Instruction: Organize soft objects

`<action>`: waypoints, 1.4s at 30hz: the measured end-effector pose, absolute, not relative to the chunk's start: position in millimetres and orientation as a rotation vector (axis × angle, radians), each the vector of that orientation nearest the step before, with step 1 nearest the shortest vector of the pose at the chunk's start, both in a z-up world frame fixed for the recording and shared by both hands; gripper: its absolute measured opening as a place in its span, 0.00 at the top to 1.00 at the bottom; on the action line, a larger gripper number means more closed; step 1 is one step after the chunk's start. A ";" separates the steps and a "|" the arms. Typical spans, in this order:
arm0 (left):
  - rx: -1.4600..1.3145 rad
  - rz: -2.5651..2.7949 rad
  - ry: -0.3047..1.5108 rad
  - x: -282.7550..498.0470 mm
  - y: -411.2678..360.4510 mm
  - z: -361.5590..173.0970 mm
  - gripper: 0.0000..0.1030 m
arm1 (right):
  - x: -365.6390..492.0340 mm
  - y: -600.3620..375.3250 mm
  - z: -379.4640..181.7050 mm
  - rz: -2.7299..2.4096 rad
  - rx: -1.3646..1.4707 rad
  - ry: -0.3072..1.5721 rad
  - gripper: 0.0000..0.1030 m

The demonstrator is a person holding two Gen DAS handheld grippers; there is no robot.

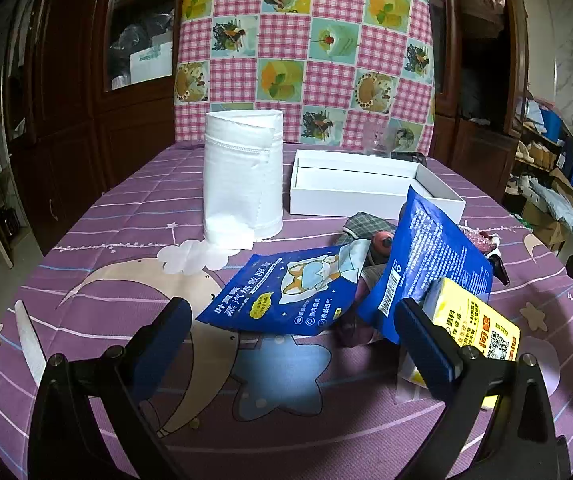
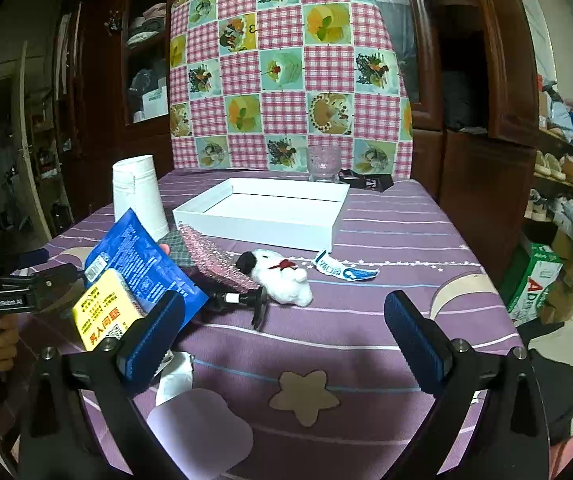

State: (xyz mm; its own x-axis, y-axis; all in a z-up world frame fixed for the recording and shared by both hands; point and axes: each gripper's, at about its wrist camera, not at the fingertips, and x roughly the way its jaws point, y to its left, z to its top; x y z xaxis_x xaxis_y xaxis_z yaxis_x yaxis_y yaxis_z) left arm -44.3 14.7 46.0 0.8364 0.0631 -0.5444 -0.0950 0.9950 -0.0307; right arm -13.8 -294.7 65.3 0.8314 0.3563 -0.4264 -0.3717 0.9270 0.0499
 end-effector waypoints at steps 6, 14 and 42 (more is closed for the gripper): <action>-0.033 0.068 0.570 -43.7 8.5 54.2 0.01 | -16.9 -292.7 84.9 0.307 -0.074 0.432 0.03; -0.101 0.066 0.572 -37.0 3.9 77.9 0.01 | -7.5 -303.8 115.8 0.353 0.037 0.436 0.03; -0.126 0.011 0.552 -50.8 -28.6 71.9 0.01 | -23.8 -258.2 19.5 0.486 -0.091 0.875 0.58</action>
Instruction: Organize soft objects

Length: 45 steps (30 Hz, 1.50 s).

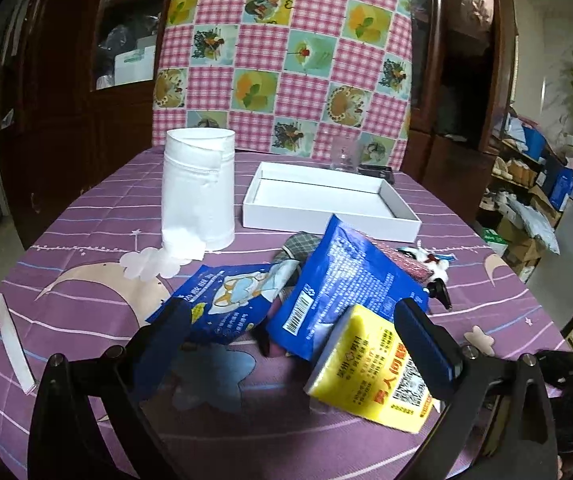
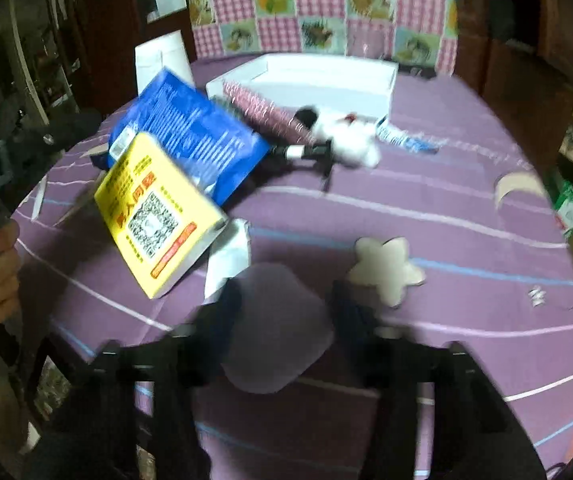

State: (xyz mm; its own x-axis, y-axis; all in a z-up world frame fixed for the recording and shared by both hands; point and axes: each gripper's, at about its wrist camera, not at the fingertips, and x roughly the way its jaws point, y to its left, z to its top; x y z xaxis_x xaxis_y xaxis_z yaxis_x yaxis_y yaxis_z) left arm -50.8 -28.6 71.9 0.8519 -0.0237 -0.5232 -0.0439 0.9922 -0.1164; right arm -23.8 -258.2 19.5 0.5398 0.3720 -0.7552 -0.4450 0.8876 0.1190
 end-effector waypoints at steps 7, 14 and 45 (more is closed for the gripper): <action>-0.118 -0.010 0.536 -57.2 -30.4 73.7 0.01 | -26.1 -242.0 38.5 0.435 -0.175 0.849 0.92; -0.139 -0.037 0.543 -59.0 -28.7 74.9 0.01 | -18.0 -238.2 72.5 0.415 -0.178 0.784 0.93; -0.026 -0.183 0.696 -47.2 -63.8 50.8 0.01 | 29.0 -230.4 27.8 0.360 -0.212 0.895 0.43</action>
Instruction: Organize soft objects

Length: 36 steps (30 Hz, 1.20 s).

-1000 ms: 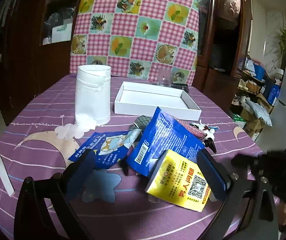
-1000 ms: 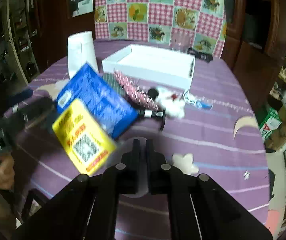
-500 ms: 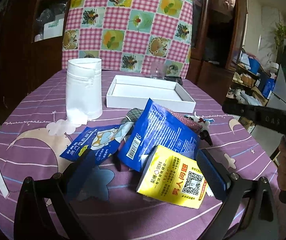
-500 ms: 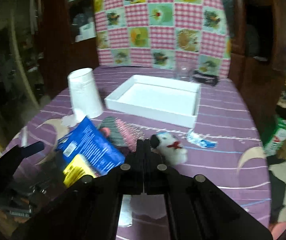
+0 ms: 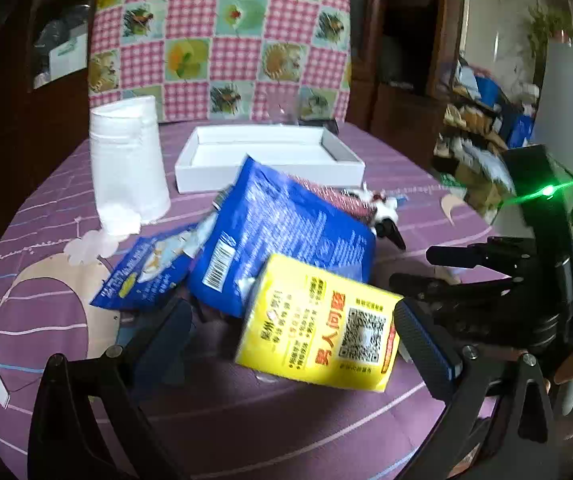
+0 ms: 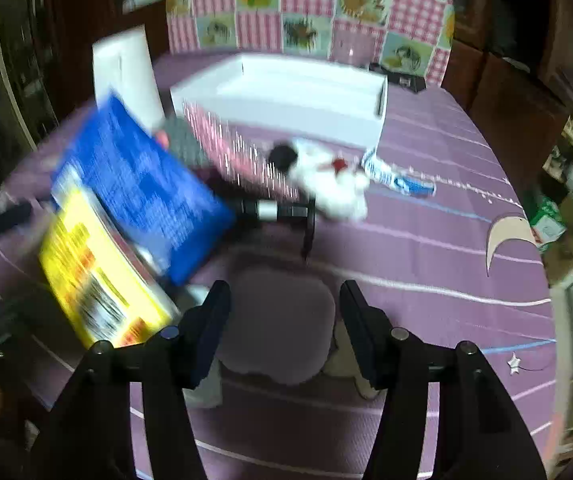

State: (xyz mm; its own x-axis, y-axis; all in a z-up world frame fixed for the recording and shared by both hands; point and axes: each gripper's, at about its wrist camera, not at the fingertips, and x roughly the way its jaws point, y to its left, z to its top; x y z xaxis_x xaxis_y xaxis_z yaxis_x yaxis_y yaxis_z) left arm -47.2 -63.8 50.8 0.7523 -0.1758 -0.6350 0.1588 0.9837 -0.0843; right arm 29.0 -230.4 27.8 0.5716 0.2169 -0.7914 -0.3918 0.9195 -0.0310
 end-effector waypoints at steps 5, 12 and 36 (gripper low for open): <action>0.041 -0.139 0.748 -40.1 -75.2 40.2 0.01 | 35.4 -238.5 22.5 0.365 -0.143 0.949 0.47; 0.096 -0.034 0.854 -19.8 -89.3 27.7 0.02 | 29.9 -232.3 21.2 0.339 -0.157 0.922 0.56; -0.004 -0.125 0.697 -43.1 -80.0 55.7 0.80 | 19.6 -244.4 31.5 0.344 -0.064 0.785 0.78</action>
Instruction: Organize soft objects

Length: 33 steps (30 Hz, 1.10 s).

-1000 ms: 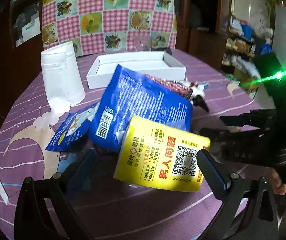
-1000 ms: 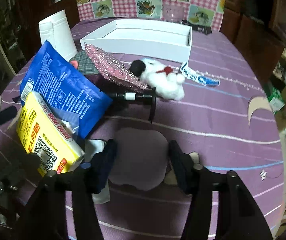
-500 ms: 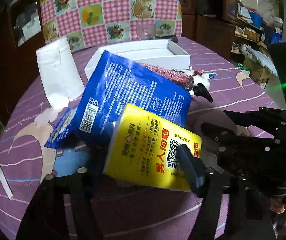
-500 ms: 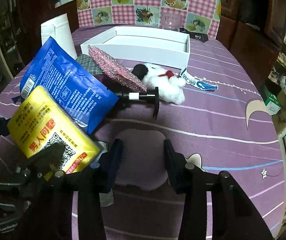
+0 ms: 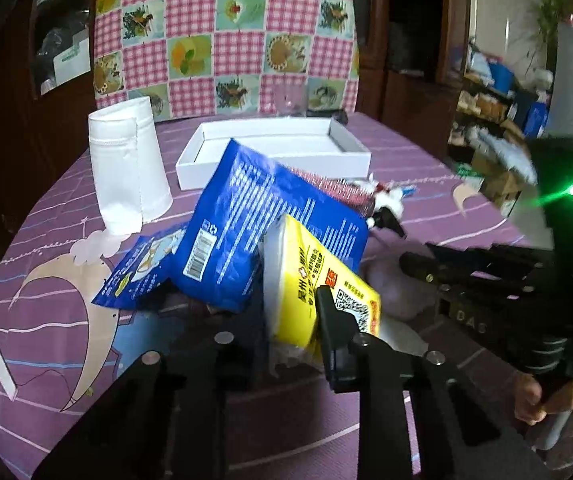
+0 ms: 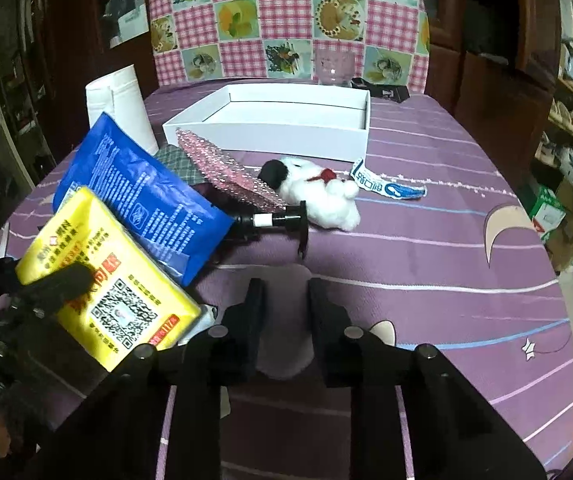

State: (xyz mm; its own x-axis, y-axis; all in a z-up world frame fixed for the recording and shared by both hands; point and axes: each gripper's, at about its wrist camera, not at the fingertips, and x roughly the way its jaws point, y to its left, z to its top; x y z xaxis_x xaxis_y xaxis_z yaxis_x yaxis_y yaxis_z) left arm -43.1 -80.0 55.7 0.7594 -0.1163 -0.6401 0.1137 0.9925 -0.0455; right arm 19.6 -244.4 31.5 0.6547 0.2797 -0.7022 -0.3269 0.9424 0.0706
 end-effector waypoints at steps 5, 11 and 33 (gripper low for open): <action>-0.057 -0.175 0.630 -50.7 -73.3 68.0 0.82 | 13.8 -251.9 44.5 0.393 -0.006 0.726 0.79; -0.113 -0.200 0.557 -57.6 -63.8 93.8 0.82 | 16.9 -261.5 65.0 0.407 0.049 0.724 0.79; -0.210 -0.013 0.578 89.9 -34.9 185.3 0.82 | 180.7 -278.5 162.8 0.309 0.450 0.787 0.79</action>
State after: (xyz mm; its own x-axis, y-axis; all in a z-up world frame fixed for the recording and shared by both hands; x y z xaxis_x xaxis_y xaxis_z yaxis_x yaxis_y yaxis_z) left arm 89.9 -34.9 185.3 0.8381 -0.0705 -0.5409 -0.0468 0.9787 -0.2001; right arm 180.7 -278.5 162.8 0.6693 0.4276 -0.6076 -0.1002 0.8622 0.4965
